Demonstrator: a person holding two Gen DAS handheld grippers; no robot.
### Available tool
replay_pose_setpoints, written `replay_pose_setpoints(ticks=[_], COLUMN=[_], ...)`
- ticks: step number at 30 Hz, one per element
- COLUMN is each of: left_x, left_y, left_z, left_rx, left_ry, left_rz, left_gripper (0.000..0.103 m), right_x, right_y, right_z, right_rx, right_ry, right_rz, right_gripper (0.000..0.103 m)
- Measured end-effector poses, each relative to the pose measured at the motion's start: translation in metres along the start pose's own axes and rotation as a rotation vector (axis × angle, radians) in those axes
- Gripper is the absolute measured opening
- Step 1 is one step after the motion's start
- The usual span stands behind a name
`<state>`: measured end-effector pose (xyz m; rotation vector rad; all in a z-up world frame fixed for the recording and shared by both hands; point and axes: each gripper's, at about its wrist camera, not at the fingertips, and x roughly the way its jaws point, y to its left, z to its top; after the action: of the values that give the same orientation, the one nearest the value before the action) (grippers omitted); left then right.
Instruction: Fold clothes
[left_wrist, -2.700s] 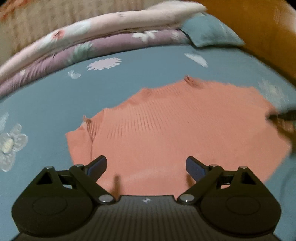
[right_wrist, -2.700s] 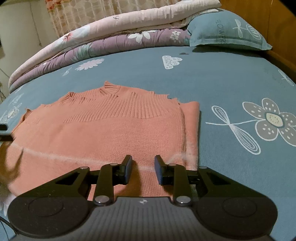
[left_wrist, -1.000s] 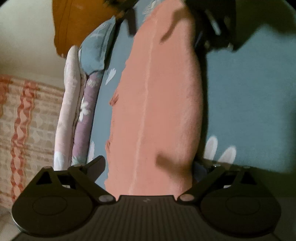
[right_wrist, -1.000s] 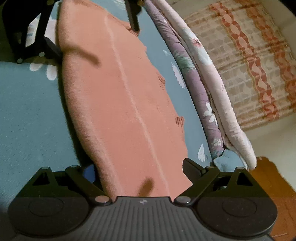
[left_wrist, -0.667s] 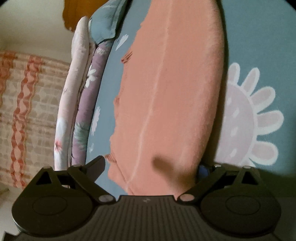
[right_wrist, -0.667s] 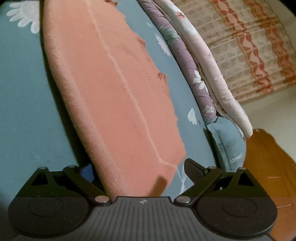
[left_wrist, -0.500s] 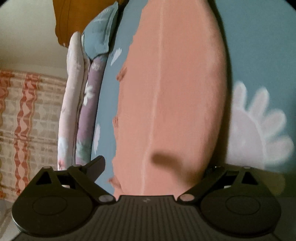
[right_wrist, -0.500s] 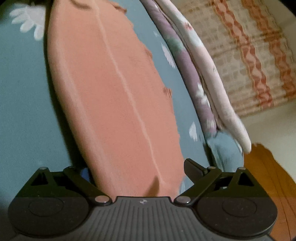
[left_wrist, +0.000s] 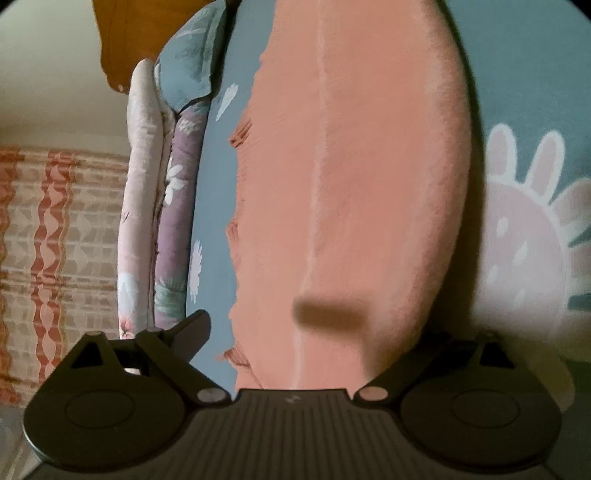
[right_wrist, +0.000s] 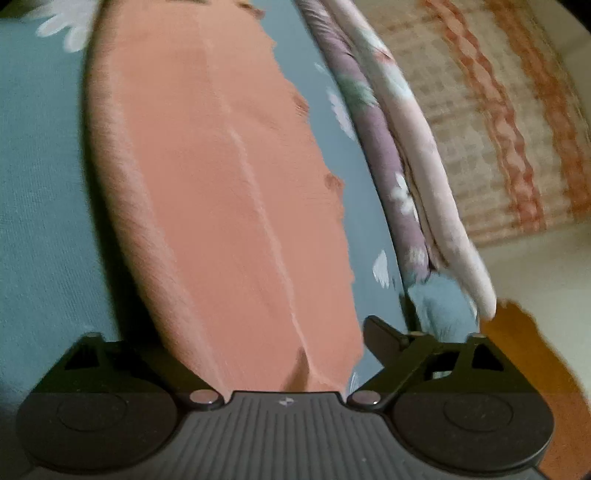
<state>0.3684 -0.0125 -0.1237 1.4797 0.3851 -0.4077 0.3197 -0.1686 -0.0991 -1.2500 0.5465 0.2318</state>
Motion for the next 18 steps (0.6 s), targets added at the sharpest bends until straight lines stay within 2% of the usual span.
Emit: replay_pose_setpoints(ticks=[1, 2, 3, 4, 5, 6, 8, 11, 14, 17, 18], left_x=[0.002, 0.001, -0.001, -0.004, -0.006, -0.009, -0.009, -0.010, -0.010, -0.008, -0.008], left_y=[0.000, -0.003, -0.010, -0.016, -0.025, -0.035, -0.034, -0.032, -0.033, -0.034, -0.033], left_z=[0.001, 0.001, 0.000, -0.001, 0.000, 0.000, 0.001, 0.001, 0.003, 0.005, 0.005], left_rx=[-0.014, -0.041, -0.057, -0.072, -0.075, -0.077, -0.086, -0.088, -0.062, -0.061, -0.064], left_ry=[0.003, 0.009, 0.008, 0.007, 0.009, 0.012, 0.019, 0.028, 0.039, 0.048, 0.050], left_rz=[-0.022, -0.047, -0.050, -0.054, -0.020, 0.014, 0.012, 0.004, 0.008, 0.011, 0.011], left_gripper=[0.072, 0.055, 0.044, 0.021, 0.011, 0.009, 0.009, 0.010, 0.010, 0.010, 0.009], right_x=[0.000, -0.001, -0.002, -0.004, -0.006, -0.007, -0.007, -0.006, -0.007, -0.004, -0.002], right_y=[0.003, 0.006, 0.010, 0.013, 0.018, 0.023, 0.031, 0.030, 0.030, 0.030, 0.030], right_z=[0.003, 0.005, 0.005, 0.004, 0.004, 0.003, 0.005, 0.006, 0.007, 0.010, 0.011], right_rx=[-0.014, -0.015, -0.009, 0.000, 0.010, 0.015, 0.015, 0.007, -0.015, -0.029, -0.026], right_ry=[0.002, 0.007, 0.009, 0.011, 0.010, 0.010, 0.015, 0.023, 0.025, 0.038, 0.050], right_rz=[0.006, 0.012, 0.016, 0.019, 0.021, 0.016, -0.001, 0.004, -0.021, -0.024, -0.011], right_gripper=[0.075, 0.065, 0.056, 0.051, 0.039, 0.031, 0.025, 0.026, 0.033, 0.032, 0.026])
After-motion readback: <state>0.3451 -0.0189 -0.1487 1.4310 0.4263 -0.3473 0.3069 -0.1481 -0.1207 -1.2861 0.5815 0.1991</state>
